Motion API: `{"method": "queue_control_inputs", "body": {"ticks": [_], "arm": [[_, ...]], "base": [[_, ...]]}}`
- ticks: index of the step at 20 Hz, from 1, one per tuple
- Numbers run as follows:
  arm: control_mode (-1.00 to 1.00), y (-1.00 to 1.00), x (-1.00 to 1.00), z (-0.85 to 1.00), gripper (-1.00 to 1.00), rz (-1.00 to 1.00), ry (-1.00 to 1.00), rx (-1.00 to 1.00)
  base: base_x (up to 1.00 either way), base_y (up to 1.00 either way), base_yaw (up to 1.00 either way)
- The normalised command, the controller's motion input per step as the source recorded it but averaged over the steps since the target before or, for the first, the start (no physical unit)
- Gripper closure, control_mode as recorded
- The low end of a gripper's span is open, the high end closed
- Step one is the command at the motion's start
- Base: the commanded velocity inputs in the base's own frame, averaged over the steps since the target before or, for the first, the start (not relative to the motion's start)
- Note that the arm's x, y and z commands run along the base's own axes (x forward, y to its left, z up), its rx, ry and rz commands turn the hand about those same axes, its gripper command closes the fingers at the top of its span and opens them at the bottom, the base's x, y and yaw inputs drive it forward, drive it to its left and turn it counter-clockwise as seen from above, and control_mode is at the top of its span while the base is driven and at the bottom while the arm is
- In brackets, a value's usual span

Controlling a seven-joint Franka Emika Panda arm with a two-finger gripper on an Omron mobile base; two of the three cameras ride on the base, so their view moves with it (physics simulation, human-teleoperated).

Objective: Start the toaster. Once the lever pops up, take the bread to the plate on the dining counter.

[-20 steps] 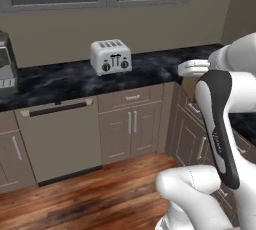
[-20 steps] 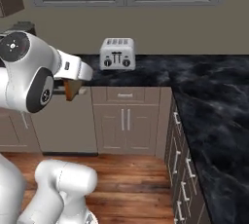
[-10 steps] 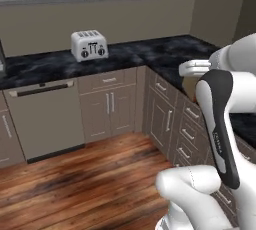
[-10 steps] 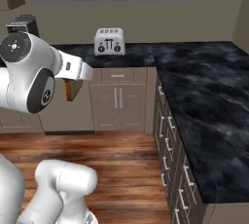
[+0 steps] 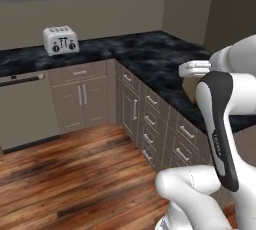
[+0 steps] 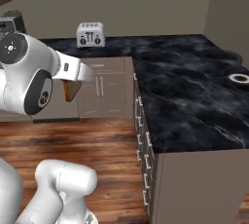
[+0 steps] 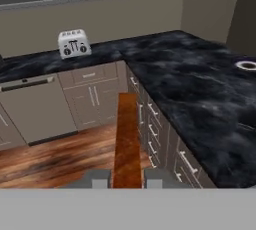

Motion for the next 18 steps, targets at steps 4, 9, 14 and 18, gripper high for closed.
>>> {"method": "queue_control_inputs", "body": {"ticks": [4,9,14,18], "arm": [[1.00,0.00,0.00,0.00,1.00,0.00,0.00,0.00],[1.00,0.00,0.00,0.00,1.00,0.00,0.00,0.00],[1.00,0.00,0.00,0.00,1.00,0.00,0.00,0.00],[1.00,0.00,0.00,0.00,1.00,0.00,0.00,0.00]], "base": [[0.27,-1.00,0.03],[0.54,-1.00,0.12],[0.50,-1.00,0.12],[0.47,-1.00,0.13]]}}
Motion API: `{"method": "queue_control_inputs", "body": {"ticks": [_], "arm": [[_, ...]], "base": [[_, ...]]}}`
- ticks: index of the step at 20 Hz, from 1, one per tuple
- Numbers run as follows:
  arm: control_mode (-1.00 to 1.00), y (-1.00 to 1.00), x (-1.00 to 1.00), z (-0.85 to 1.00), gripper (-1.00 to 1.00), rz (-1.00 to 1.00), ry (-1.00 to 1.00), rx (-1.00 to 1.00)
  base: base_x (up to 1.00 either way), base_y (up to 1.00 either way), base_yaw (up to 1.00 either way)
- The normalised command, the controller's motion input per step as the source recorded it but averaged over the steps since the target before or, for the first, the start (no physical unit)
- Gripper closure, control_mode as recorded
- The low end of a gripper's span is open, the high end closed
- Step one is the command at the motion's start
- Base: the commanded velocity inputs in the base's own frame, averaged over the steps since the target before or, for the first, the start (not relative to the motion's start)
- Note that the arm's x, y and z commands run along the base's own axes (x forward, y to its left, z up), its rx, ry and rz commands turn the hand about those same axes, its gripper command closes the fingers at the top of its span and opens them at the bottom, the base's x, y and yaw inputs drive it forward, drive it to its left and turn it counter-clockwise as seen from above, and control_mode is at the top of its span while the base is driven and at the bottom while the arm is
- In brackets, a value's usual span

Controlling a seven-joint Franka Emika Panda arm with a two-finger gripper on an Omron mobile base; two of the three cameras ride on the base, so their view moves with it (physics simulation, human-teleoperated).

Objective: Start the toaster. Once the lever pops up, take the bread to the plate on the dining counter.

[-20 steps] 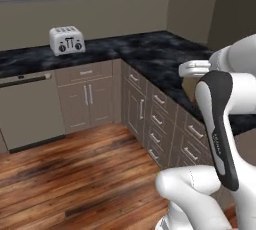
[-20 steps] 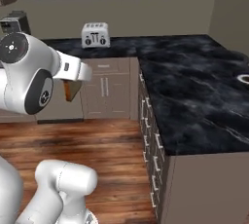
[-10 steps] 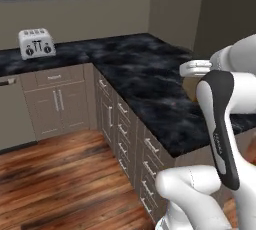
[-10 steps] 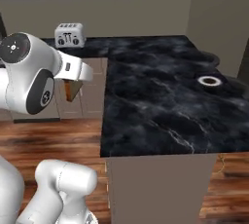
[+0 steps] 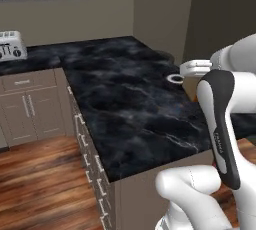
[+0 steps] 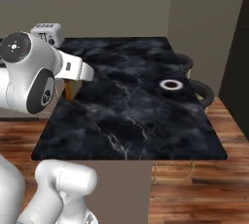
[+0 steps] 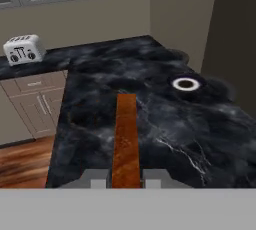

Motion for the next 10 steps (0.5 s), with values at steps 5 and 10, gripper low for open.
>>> {"method": "queue_control_inputs", "body": {"ticks": [5,10], "arm": [[1.00,0.00,0.00,0.00,1.00,0.00,0.00,0.00],[1.00,0.00,0.00,0.00,1.00,0.00,0.00,0.00]], "base": [[0.47,-1.00,0.13],[0.48,-1.00,0.14]]}}
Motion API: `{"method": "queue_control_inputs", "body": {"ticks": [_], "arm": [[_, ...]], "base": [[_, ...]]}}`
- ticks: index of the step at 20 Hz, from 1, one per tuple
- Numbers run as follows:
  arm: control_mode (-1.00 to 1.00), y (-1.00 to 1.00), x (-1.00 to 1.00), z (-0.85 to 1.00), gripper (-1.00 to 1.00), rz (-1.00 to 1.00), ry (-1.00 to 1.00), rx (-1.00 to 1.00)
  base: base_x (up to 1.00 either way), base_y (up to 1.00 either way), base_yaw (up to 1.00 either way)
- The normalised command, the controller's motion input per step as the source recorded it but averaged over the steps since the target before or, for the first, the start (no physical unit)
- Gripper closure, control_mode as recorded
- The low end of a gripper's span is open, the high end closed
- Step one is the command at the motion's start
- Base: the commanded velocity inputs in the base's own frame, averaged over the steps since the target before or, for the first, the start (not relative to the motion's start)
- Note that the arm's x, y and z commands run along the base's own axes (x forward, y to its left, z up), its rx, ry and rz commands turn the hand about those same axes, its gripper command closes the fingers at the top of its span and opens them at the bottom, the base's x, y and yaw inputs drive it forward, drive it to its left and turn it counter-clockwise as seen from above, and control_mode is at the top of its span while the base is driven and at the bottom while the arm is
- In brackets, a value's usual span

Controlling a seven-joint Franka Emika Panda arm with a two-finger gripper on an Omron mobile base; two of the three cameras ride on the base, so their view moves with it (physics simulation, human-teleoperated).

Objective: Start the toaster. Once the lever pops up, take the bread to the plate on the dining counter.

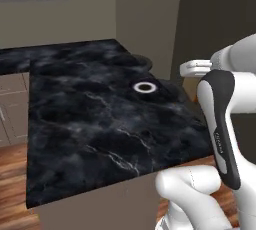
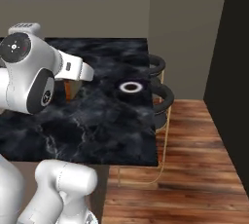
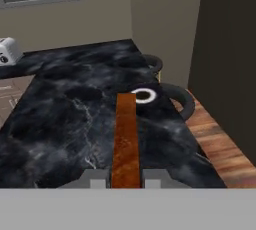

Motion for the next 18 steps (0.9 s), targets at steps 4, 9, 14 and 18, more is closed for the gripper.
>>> {"method": "queue_control_inputs", "body": {"ticks": [4,9,14,18], "arm": [[1.00,0.00,0.00,0.00,1.00,0.00,0.00,0.00],[1.00,0.00,0.00,0.00,1.00,0.00,0.00,0.00],[1.00,0.00,0.00,0.00,1.00,0.00,0.00,0.00],[1.00,0.00,0.00,0.00,1.00,0.00,0.00,0.00]], "base": [[0.49,-1.00,0.17],[0.43,-0.98,0.22],[0.23,-0.85,0.33],[0.15,-0.72,0.40]]}}
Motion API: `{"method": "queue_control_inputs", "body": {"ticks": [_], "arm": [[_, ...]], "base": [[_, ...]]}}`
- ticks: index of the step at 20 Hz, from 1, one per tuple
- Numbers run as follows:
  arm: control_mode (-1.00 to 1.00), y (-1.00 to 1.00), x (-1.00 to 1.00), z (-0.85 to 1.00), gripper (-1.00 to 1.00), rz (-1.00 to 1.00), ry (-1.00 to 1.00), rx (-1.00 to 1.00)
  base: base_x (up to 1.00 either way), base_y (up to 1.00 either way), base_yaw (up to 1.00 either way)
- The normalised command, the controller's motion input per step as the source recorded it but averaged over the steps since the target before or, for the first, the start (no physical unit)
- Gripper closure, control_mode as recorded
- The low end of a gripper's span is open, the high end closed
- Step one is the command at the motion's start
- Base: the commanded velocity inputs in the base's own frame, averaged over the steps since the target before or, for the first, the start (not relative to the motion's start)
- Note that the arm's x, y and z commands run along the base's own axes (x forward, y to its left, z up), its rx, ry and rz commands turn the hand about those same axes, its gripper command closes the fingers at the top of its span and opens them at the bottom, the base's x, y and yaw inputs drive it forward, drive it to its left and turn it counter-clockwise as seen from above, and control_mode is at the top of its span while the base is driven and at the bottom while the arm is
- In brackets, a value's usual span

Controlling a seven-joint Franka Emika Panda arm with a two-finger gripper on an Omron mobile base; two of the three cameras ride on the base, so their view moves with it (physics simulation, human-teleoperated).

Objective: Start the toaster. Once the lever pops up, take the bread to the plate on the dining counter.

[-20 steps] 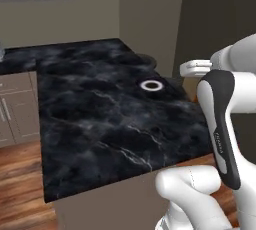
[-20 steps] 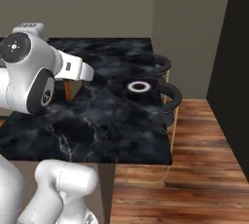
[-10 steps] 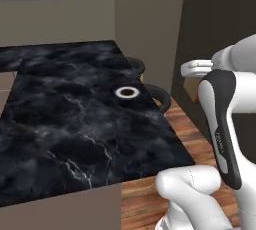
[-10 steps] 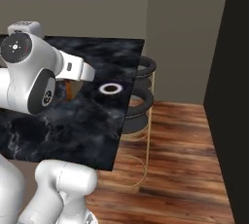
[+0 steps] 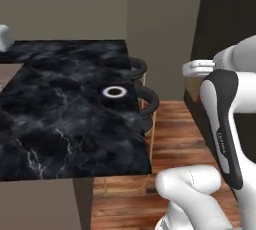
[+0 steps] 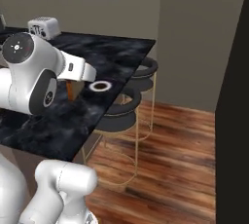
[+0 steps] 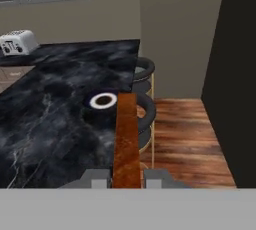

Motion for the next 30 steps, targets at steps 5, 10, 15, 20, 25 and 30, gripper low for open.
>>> {"method": "queue_control_inputs", "body": {"ticks": [5,10,15,20,25,30], "arm": [[1.00,0.00,0.00,0.00,1.00,0.00,0.00,0.00],[1.00,0.00,0.00,0.00,1.00,0.00,0.00,0.00],[1.00,0.00,0.00,0.00,1.00,0.00,0.00,0.00],[1.00,0.00,0.00,0.00,1.00,0.00,0.00,0.00],[1.00,0.00,0.00,0.00,1.00,0.00,0.00,0.00],[1.00,0.00,0.00,0.00,1.00,0.00,0.00,0.00]], "base": [[0.17,-0.55,0.47],[0.20,-0.52,0.48],[0.20,-0.53,0.48],[0.30,-0.72,0.39],[0.37,-0.80,0.35],[0.34,-0.80,0.35]]}}
